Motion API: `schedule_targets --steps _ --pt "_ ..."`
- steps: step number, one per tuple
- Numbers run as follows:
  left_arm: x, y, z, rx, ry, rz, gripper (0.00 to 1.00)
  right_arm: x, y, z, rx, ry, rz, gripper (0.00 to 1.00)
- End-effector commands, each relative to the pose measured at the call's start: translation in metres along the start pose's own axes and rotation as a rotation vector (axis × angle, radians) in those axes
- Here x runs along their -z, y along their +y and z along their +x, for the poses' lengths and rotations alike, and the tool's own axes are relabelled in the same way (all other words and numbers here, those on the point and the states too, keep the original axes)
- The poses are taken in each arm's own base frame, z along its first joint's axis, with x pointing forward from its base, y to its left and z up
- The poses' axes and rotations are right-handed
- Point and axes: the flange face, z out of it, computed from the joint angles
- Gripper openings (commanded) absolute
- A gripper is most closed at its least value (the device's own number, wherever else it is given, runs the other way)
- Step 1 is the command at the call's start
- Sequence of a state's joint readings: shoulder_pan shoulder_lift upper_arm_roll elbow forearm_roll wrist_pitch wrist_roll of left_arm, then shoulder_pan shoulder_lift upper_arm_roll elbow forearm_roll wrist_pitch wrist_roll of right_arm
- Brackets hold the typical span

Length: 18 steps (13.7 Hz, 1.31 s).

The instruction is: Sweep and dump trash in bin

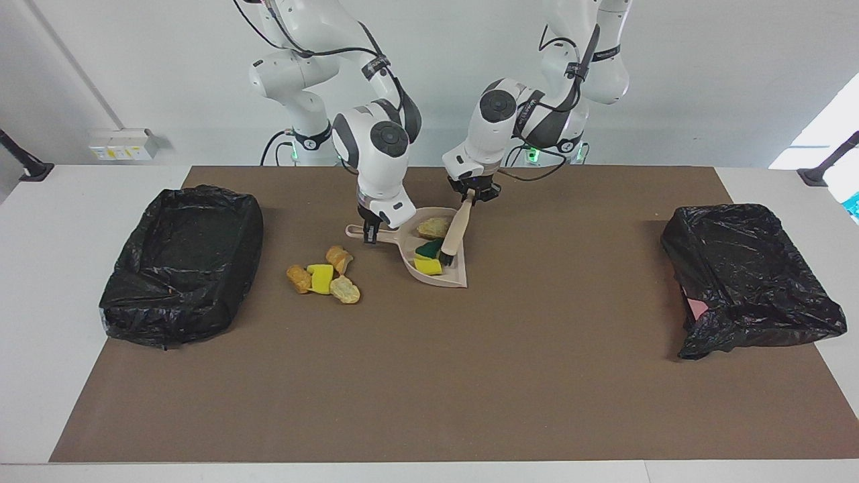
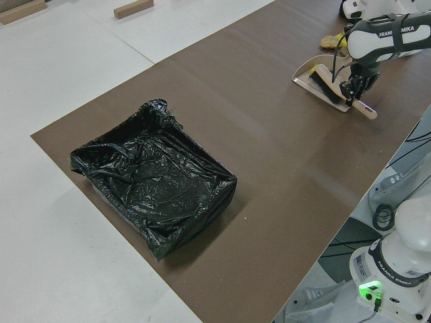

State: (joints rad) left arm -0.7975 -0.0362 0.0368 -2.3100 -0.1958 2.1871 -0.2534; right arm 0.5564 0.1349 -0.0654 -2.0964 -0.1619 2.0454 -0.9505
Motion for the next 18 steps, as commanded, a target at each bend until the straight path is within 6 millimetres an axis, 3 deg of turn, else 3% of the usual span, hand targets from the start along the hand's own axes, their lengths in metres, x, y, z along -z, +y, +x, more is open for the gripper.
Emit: schedule_targets --steps 1,4,5,8,10,11,13,15,17,18 --pt "0.007 -0.033 0.018 0.167 0.018 -0.025 0.0 -0.002 -0.003 -0.009 -0.031 0.004 -0.005 0.0" --pt "0.024 -0.089 0.034 0.31 0.028 -0.037 0.0 0.003 0.002 -0.018 -0.039 0.007 -0.006 0.0" --pt "0.029 -0.107 0.037 0.354 0.036 -0.039 0.0 0.016 0.004 -0.028 -0.057 0.023 -0.025 0.0" --pt "0.028 -0.116 0.035 0.409 0.017 -0.035 0.0 0.058 0.015 -0.096 -0.105 0.053 -0.05 0.0" --pt "0.027 -0.105 0.027 0.387 0.002 -0.017 0.0 0.083 0.024 -0.15 -0.12 0.071 -0.072 0.0" --pt "0.025 -0.094 0.024 0.408 -0.005 -0.012 0.0 0.094 0.025 -0.186 -0.151 0.083 -0.089 0.0" --pt "0.024 -0.051 0.011 0.437 -0.005 -0.002 0.0 0.1 0.025 -0.256 -0.231 0.085 -0.073 0.0" --pt "0.023 -0.013 -0.003 0.455 -0.003 0.005 0.0 0.09 0.026 -0.326 -0.279 0.083 -0.047 0.0" --pt "0.003 0.028 -0.023 0.458 -0.012 0.024 0.0 0.077 0.02 -0.384 -0.324 0.085 -0.03 0.0" --pt "0.002 0.035 -0.026 0.459 0.002 0.018 0.0 0.071 0.015 -0.413 -0.346 0.081 -0.025 0.0"
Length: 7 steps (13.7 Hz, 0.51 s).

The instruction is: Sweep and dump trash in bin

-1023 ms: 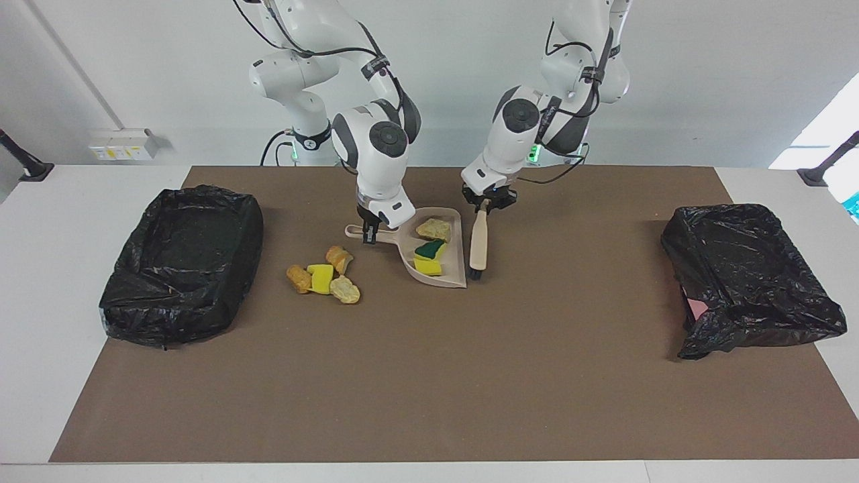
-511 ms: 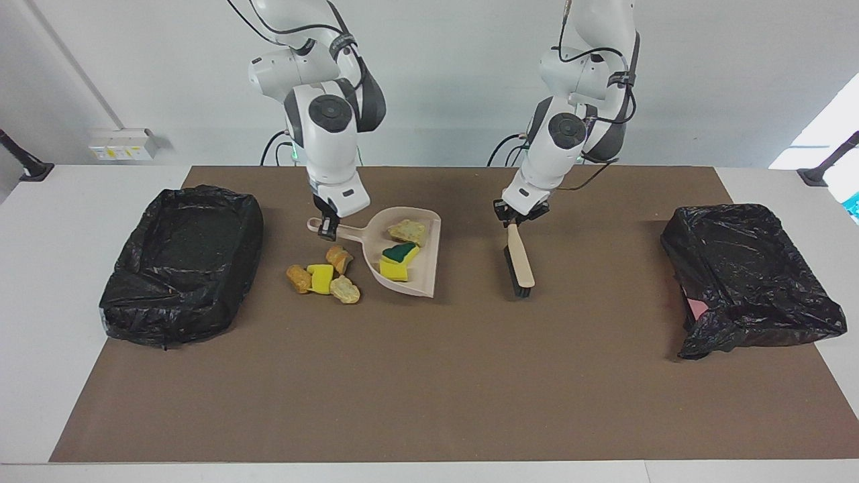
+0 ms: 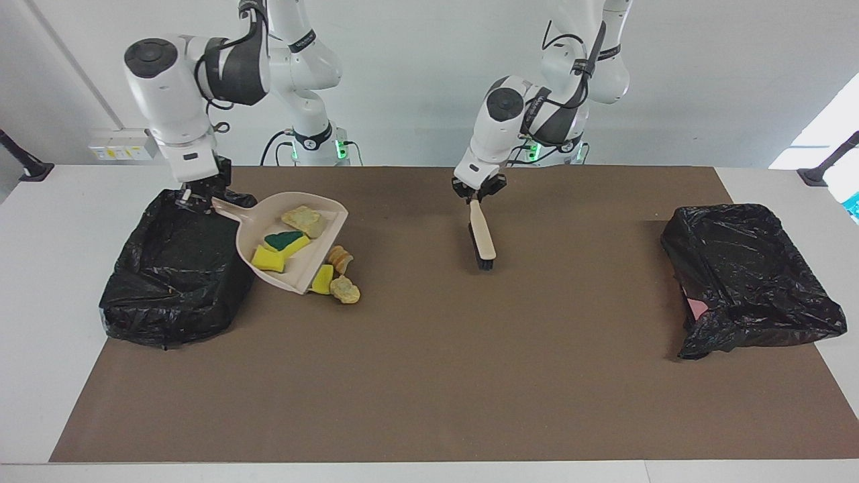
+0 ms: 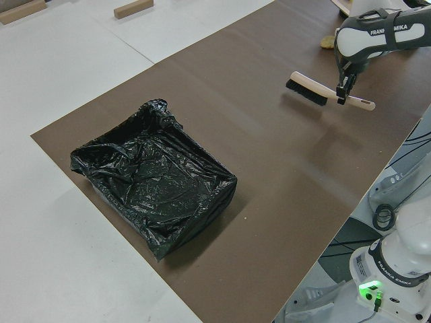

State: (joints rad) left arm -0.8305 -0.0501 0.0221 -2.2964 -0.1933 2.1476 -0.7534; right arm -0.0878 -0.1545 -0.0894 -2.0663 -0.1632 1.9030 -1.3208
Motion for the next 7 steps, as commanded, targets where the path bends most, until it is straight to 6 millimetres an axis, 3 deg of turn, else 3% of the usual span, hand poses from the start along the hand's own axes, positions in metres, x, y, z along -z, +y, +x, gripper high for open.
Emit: schedule_targets --steps 1,3,4,5,7 --pt "-0.004 0.012 -0.027 0.024 0.025 -0.004 0.0 -0.003 0.009 -0.064 -0.024 -0.025 0.002 0.0" --pt "-0.018 0.03 -0.061 0.014 0.014 0.023 0.0 -0.004 0.015 -0.122 -0.013 -0.118 -0.037 0.0" --pt "-0.021 0.033 -0.068 0.024 0.011 0.03 0.0 -0.004 0.016 -0.142 0.015 -0.174 -0.052 0.0" --pt "-0.023 0.036 -0.073 0.024 0.008 0.034 0.0 -0.004 0.017 -0.158 0.032 -0.214 -0.061 0.0" --pt "-0.056 0.05 -0.09 0.005 0.006 0.063 0.0 -0.002 0.018 -0.176 0.109 -0.359 -0.071 0.0"
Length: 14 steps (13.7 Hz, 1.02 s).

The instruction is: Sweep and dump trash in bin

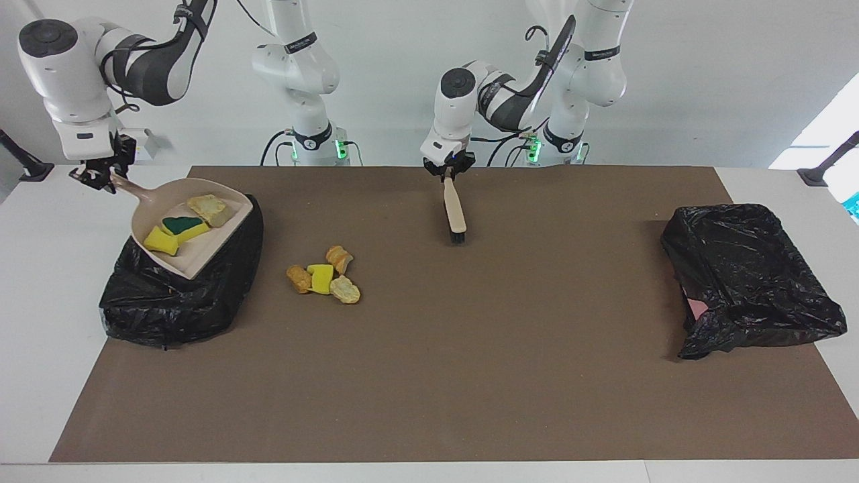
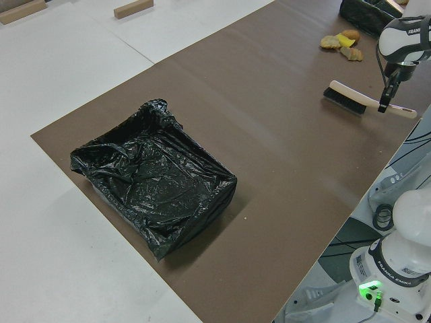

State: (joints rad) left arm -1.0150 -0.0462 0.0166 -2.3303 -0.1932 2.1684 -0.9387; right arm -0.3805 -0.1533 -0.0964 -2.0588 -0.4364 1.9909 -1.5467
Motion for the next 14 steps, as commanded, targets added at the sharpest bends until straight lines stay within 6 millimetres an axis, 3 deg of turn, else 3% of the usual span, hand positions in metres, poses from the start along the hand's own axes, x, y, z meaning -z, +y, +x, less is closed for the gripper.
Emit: schedule_targets --steps 1,2,3,5,9,14 --pt "-0.032 0.005 -0.007 -0.004 0.018 0.014 0.04 0.004 0.005 -0.011 0.114 -0.161 -0.035 0.0" --pt "-0.031 0.005 -0.002 0.009 0.019 0.009 0.92 0.006 0.006 -0.007 0.152 -0.198 -0.039 0.0" --pt "-0.025 0.004 0.002 0.018 0.022 -0.002 1.0 0.006 0.008 0.0 0.187 -0.231 -0.043 0.0" --pt "0.002 -0.009 0.031 0.079 0.022 -0.026 1.0 0.015 0.012 0.025 0.297 -0.334 -0.067 0.0" --pt "0.05 -0.036 0.096 0.204 0.017 -0.046 1.0 0.027 0.019 0.037 0.44 -0.449 -0.118 0.0" --pt "0.075 -0.082 0.163 0.316 0.088 -0.067 1.0 0.055 0.019 0.069 0.535 -0.551 -0.168 0.0"
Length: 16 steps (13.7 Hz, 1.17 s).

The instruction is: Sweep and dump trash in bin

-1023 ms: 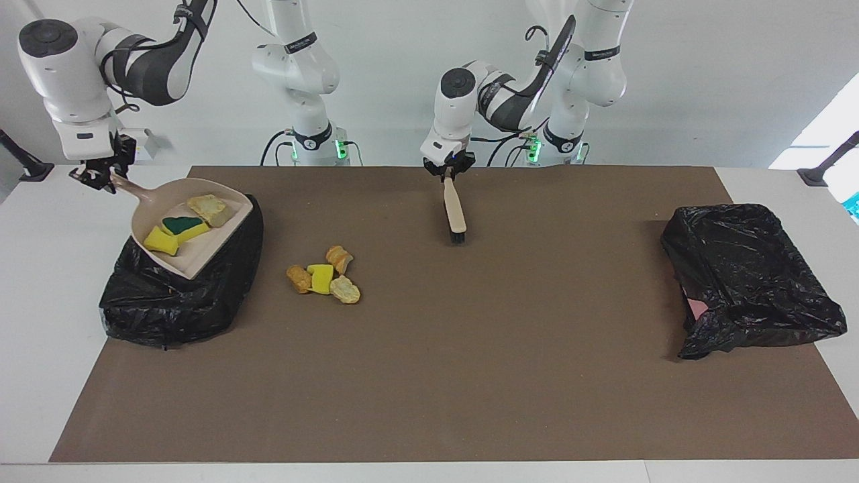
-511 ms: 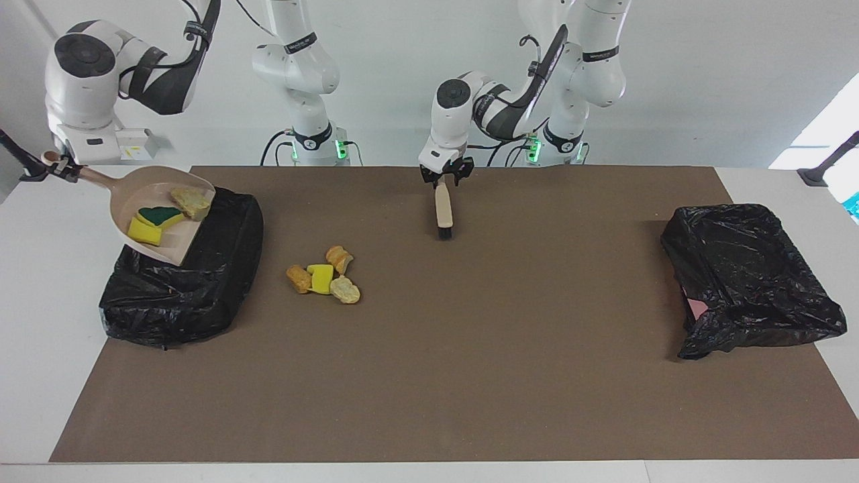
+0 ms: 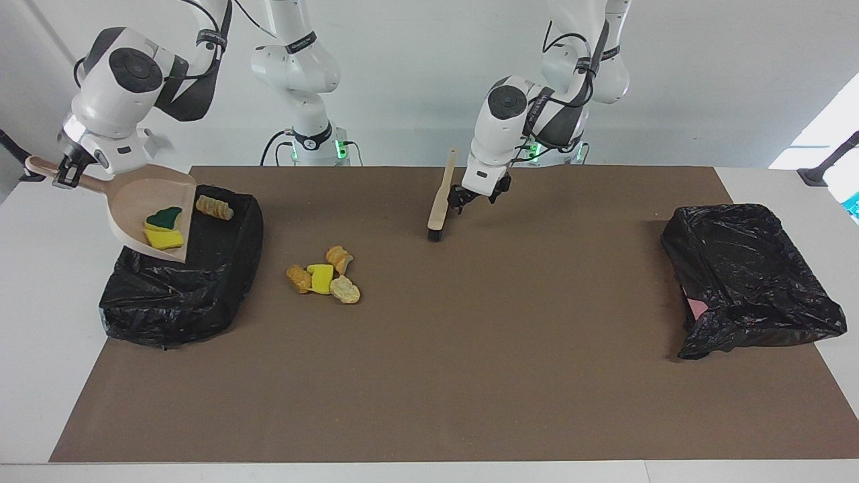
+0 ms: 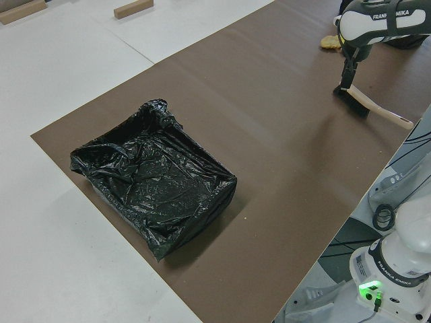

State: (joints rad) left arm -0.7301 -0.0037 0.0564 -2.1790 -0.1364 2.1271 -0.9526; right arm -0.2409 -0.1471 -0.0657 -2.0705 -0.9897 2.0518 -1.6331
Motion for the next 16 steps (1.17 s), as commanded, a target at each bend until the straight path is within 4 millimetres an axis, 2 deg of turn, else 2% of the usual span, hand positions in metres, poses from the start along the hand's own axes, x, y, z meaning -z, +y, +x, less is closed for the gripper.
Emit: schedule_targets --steps 1,2,4,5,7,9,11,13,14,15,16 --pt "0.013 -0.011 0.054 0.042 0.048 0.016 1.0 0.026 0.002 0.004 0.077 -0.077 -0.04 0.0" --pt "0.021 -0.019 0.09 0.022 0.065 0.005 1.0 0.027 0.001 0.006 0.091 -0.097 -0.042 0.0" --pt "0.034 -0.025 0.136 -0.132 0.088 -0.011 1.0 0.031 -0.003 0.015 0.106 -0.105 -0.045 0.0" --pt "0.045 -0.033 0.159 -0.152 0.102 -0.02 1.0 0.038 -0.005 0.023 0.114 -0.108 -0.04 0.0" --pt "0.062 -0.033 0.187 -0.139 0.138 -0.045 1.0 0.039 -0.016 0.026 0.134 -0.143 -0.023 0.0" --pt "0.082 -0.065 0.224 -0.114 0.169 -0.071 1.0 0.045 -0.024 0.035 0.172 -0.182 -0.043 0.0" --pt "0.099 -0.091 0.242 -0.171 0.178 -0.085 1.0 0.06 -0.018 0.042 0.225 -0.25 -0.066 0.0" --pt "0.122 -0.116 0.256 -0.257 0.148 -0.065 1.0 0.061 -0.017 0.044 0.241 -0.287 -0.063 0.0" --pt "0.132 -0.125 0.258 -0.325 0.124 -0.051 1.0 0.061 -0.02 0.046 0.217 -0.287 -0.052 0.0" --pt "0.145 -0.144 0.264 -0.385 0.11 -0.041 1.0 0.061 -0.031 0.047 0.08 -0.29 -0.028 0.0" --pt "0.155 -0.158 0.264 -0.409 0.103 -0.039 1.0 0.064 -0.034 0.051 0.067 -0.293 -0.017 0.0"
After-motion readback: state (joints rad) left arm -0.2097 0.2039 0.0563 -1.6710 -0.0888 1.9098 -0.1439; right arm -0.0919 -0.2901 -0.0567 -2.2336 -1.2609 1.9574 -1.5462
